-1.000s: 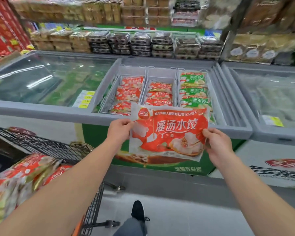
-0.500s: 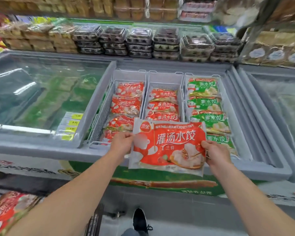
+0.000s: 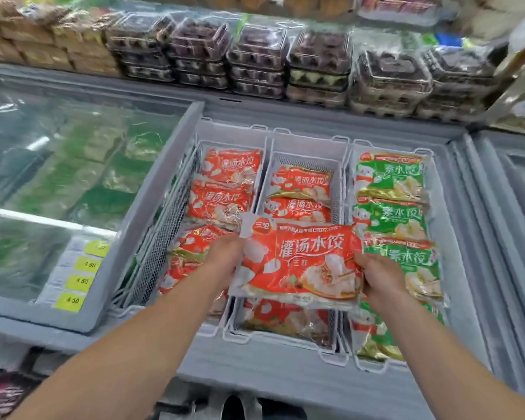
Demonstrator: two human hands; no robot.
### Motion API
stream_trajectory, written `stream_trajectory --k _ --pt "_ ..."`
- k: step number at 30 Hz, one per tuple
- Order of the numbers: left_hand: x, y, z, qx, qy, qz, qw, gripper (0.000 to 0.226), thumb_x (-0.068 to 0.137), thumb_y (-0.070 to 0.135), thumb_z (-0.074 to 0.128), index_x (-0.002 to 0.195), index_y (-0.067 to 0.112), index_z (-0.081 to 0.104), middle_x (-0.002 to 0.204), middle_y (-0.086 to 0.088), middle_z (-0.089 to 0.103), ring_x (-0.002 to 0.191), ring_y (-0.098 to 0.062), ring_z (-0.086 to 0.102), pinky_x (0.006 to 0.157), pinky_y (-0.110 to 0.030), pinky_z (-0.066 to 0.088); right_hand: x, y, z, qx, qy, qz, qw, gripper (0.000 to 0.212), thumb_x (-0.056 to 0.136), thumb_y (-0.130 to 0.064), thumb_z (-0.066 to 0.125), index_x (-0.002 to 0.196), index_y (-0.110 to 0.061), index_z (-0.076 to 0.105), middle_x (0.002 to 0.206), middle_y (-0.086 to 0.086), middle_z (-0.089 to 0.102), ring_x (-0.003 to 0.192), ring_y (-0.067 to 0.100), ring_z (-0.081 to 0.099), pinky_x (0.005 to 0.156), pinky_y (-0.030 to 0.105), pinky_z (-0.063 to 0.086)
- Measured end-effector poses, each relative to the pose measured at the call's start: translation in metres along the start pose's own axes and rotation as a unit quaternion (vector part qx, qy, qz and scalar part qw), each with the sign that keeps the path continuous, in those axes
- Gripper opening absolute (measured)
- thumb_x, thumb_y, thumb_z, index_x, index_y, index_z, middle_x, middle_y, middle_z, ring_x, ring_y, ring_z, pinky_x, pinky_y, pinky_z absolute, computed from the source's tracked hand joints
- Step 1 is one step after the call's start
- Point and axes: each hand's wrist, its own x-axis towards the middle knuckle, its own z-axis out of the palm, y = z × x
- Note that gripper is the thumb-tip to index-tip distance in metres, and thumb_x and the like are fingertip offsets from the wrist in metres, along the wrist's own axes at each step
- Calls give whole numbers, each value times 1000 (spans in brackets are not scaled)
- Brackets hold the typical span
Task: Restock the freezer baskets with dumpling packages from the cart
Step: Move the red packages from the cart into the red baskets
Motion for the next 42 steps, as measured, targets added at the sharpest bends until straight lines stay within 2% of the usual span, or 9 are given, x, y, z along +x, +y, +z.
stream_trajectory --k 6,9,13,25,26,28,30,35,42 --pt "74 31 41 66 44 -7 997 14 92 -2 55 85 9 59 80 -18 56 50 -19 48 46 -23 34 89 -29 28 -13 -13 31 999 11 87 1 64 78 -5 68 79 13 73 66 24 69 68 38 59" --pt "110 28 63 72 7 -42 996 18 95 0 54 112 -4 56 99 -44 54 72 -47 67 57 -40 59 131 -30 42 -63 -23 43 997 10 83 -7 68 74 -10 72 85 11 76 84 31 72 87 52 57" --pt "146 19 88 35 2 -86 996 14 91 -4 56 85 9 55 62 -12 43 41 -14 37 42 -22 21 181 -25 58 -127 -14 40 991 5 83 -21 71 82 -19 74 95 4 76 94 28 70 93 50 54" --pt "251 80 96 89 67 19 994 6 93 8 56 93 3 60 76 -13 55 56 -16 54 55 -24 45 265 -65 112 -229 -38 -21 973 14 85 -14 65 72 -17 69 82 4 72 86 31 68 89 53 55" --pt "257 77 97 223 78 60 970 10 92 11 57 95 4 62 83 -13 61 65 -19 58 62 -27 48 268 -66 116 -315 -39 -67 946 5 86 -18 65 87 -14 68 92 5 70 90 29 65 91 47 53" --pt "263 67 103 490 81 170 851 23 89 17 60 109 7 64 105 -10 66 91 -26 63 79 -33 50 278 -58 119 -465 -43 -172 867 39 88 -26 67 121 -9 56 115 10 60 105 29 59 93 37 46" --pt "267 58 115 571 37 250 781 36 88 21 61 122 8 59 124 -12 58 112 -31 57 93 -39 48 286 -47 127 -510 -94 -240 821 54 87 -29 66 135 -12 48 131 13 50 118 32 53 96 37 44" --pt "302 21 129 659 -61 200 723 88 91 46 60 157 19 10 165 -11 2 150 -42 2 122 -53 12 312 -10 148 -615 -209 -241 721 94 88 -44 64 157 -18 6 164 8 3 150 34 8 120 46 14" --pt "296 -5 129 672 -92 185 711 89 95 53 48 157 24 -9 163 -5 -23 148 -42 -21 122 -57 0 312 16 131 -632 -213 -192 720 105 85 -45 67 156 -27 -8 164 -4 -13 151 33 3 120 46 15"
